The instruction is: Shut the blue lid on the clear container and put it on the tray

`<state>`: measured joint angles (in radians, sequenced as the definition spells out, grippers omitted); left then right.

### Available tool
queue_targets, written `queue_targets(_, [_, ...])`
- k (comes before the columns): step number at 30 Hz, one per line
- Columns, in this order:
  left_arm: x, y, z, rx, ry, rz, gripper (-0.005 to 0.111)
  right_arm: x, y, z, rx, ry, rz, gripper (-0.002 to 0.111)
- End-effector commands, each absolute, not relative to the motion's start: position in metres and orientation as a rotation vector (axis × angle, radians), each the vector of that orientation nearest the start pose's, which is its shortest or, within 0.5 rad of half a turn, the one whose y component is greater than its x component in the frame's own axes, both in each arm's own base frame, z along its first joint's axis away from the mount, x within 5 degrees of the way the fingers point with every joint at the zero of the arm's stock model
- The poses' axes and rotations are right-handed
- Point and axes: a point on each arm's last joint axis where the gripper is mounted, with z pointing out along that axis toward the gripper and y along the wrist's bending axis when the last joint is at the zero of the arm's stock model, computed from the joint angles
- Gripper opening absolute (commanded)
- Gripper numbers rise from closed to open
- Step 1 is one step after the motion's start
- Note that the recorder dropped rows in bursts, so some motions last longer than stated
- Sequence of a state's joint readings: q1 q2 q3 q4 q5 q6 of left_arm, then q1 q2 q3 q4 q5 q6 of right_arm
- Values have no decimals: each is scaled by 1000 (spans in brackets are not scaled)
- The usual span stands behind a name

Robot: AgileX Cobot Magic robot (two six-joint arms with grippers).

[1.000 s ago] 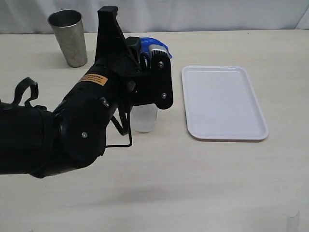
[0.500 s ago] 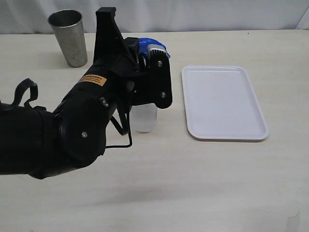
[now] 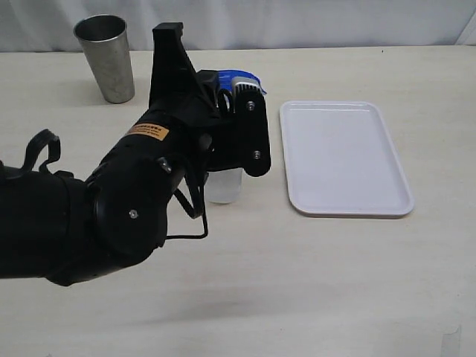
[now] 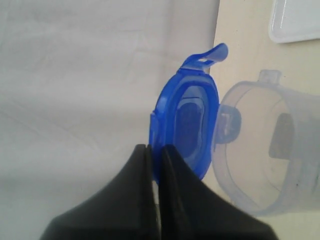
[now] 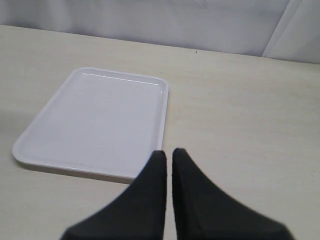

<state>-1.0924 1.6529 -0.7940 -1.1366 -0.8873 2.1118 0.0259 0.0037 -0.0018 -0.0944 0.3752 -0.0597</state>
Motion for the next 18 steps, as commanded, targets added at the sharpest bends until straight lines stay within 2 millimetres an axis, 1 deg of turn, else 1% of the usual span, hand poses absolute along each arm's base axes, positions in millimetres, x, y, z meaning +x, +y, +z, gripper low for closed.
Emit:
queue_targets(1, [201,-253,222,1409,1245,765,0,53,-2,180,-127,1851,-109,4])
queue_targets(9, [201,-253,220,1418,1271,744,0,53,-2,180,-127,1851,-109,4])
queue_targets(13, [199,-255,215,1455,1304,685,0,53,-2,180,-127,1851,-109,4])
queue_targets(18, [199,-255,215,1454,1307,685,0,53,-2,180,-127,1851,-109,4])
